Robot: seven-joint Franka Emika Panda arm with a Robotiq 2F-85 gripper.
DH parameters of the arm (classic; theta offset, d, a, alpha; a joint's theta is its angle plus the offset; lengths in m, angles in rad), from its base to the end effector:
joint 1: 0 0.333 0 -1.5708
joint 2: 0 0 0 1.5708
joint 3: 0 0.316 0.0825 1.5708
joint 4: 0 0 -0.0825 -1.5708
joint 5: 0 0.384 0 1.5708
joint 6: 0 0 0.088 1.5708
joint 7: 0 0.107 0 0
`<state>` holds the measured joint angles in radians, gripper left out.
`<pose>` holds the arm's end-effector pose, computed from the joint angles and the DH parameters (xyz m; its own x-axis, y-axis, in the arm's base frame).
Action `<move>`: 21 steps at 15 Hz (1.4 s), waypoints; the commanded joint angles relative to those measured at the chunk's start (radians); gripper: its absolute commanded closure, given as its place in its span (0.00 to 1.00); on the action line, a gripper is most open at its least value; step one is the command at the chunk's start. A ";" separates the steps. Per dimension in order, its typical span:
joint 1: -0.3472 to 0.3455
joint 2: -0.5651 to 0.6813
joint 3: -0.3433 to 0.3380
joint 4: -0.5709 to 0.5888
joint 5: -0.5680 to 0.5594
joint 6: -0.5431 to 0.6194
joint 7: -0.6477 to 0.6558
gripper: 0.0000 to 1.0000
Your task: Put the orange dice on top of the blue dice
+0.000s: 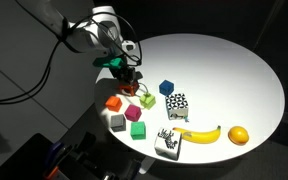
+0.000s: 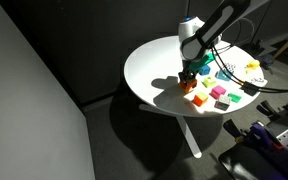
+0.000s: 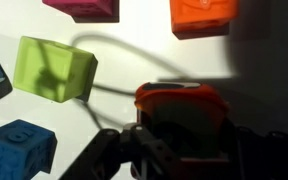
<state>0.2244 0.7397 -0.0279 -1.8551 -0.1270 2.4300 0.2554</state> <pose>0.6017 0.1196 0.1059 0.9890 0.0405 -0.1420 0.0584 -0.9905 0.1244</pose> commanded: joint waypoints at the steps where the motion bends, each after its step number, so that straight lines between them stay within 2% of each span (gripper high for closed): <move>1: -0.002 -0.056 -0.008 -0.012 -0.002 -0.063 -0.001 0.67; 3: -0.004 -0.087 -0.013 -0.024 -0.007 -0.101 -0.001 0.74; 7: -0.008 -0.141 -0.026 -0.036 -0.018 -0.188 0.012 0.81; 12: -0.030 -0.195 -0.045 -0.048 -0.007 -0.286 0.077 0.81; 17: -0.055 -0.244 -0.078 -0.090 0.002 -0.297 0.193 0.81; 18: -0.059 -0.254 -0.086 -0.103 -0.003 -0.290 0.215 0.80; 19: -0.064 -0.262 -0.093 -0.113 -0.002 -0.287 0.237 0.73; 20: -0.073 -0.268 -0.097 -0.121 0.004 -0.287 0.250 0.84; 21: -0.085 -0.274 -0.098 -0.130 0.016 -0.287 0.257 0.85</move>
<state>0.1626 0.5182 -0.1209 -1.9336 -0.1269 2.1457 0.4669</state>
